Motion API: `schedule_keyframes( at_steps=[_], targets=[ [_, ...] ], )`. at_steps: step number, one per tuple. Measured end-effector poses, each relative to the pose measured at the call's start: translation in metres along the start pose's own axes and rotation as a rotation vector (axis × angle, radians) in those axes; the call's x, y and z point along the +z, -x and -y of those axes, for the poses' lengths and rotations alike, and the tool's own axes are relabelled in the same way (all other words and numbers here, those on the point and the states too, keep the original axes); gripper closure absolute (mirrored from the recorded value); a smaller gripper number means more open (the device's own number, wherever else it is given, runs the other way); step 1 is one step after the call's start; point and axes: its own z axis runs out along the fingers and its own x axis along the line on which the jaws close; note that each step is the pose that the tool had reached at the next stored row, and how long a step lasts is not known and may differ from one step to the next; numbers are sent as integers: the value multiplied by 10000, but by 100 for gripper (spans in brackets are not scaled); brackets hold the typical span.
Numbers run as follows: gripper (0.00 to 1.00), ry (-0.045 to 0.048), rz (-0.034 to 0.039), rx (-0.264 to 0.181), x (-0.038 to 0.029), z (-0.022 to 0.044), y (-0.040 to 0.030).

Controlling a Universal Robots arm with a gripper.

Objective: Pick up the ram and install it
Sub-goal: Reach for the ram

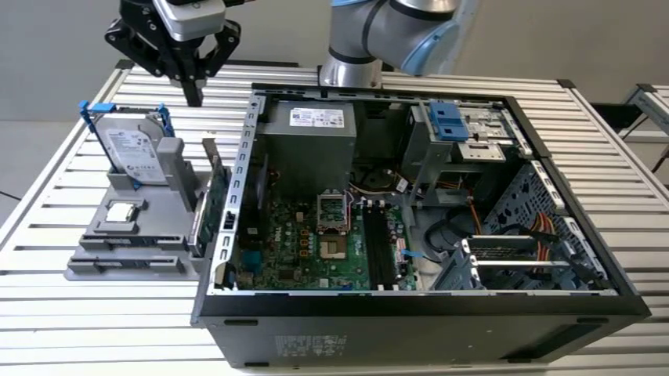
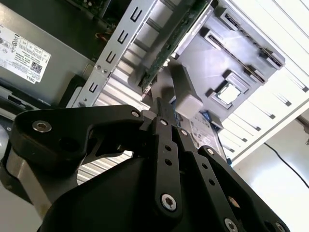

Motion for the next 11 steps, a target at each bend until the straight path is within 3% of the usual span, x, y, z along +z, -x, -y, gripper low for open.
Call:
schedule_keyframes(
  at_steps=[11],
  targets=[
    [100,0,-5,11,-1,-8,-153]
  ],
)
